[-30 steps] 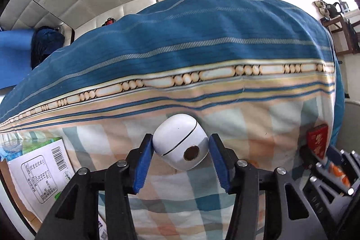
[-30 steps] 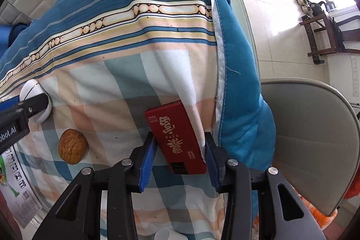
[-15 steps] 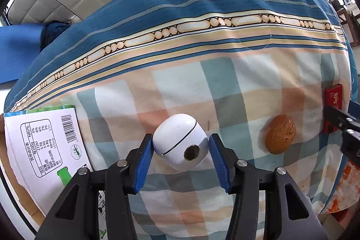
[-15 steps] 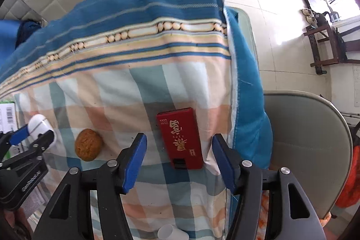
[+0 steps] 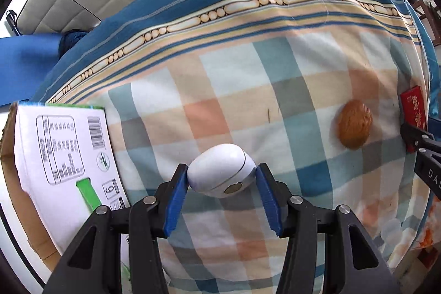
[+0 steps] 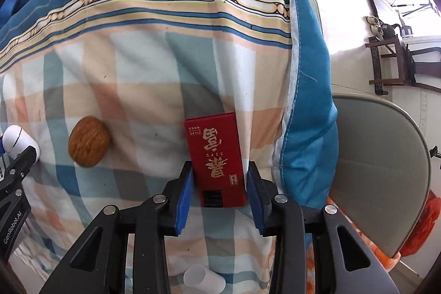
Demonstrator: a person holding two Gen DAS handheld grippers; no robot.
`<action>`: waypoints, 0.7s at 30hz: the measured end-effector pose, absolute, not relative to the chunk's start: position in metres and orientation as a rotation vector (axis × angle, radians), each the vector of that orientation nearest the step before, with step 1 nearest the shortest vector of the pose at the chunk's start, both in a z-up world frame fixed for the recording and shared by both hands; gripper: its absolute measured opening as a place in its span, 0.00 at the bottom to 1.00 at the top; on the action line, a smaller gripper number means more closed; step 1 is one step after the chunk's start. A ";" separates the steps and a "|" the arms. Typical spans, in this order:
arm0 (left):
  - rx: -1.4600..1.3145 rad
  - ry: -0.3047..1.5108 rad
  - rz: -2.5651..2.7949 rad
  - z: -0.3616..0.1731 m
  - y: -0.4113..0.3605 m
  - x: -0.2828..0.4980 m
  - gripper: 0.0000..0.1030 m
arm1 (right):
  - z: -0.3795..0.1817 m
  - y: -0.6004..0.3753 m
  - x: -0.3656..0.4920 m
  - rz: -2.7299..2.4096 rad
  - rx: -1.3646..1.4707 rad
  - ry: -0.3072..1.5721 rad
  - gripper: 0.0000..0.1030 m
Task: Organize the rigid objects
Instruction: 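Grasp the white earbud case with the left tool while the right tool grasps the red packet, then lift the earbud case and red packet and carry both toward the box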
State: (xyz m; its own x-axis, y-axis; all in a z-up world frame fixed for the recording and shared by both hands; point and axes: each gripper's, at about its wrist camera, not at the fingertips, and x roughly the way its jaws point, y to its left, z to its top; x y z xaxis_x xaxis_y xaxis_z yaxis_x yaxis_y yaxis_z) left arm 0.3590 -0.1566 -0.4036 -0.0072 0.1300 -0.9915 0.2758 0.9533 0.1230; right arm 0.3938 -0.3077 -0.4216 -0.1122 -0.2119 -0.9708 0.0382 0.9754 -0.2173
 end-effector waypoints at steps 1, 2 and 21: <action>0.326 1.581 -0.122 -0.403 -0.156 0.355 0.46 | -0.420 -0.304 0.391 -0.207 -0.139 1.670 0.38; 0.327 1.582 -0.125 -0.402 -0.156 0.354 0.46 | -0.420 -0.300 0.389 -0.204 -0.151 1.666 0.38; -0.002 1.665 -0.168 -0.404 -0.109 0.341 0.40 | -0.412 -0.309 0.388 -0.076 -0.012 1.704 0.49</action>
State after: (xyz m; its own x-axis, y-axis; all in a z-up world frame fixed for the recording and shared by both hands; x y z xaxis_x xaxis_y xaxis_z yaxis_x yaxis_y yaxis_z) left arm 0.3406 -0.1095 -0.4044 -0.1024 -0.1008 -0.9896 0.0986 0.9889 -0.1109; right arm 0.3885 -0.3090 -0.4118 -0.1348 -0.0524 -0.9895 0.0363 0.9977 -0.0577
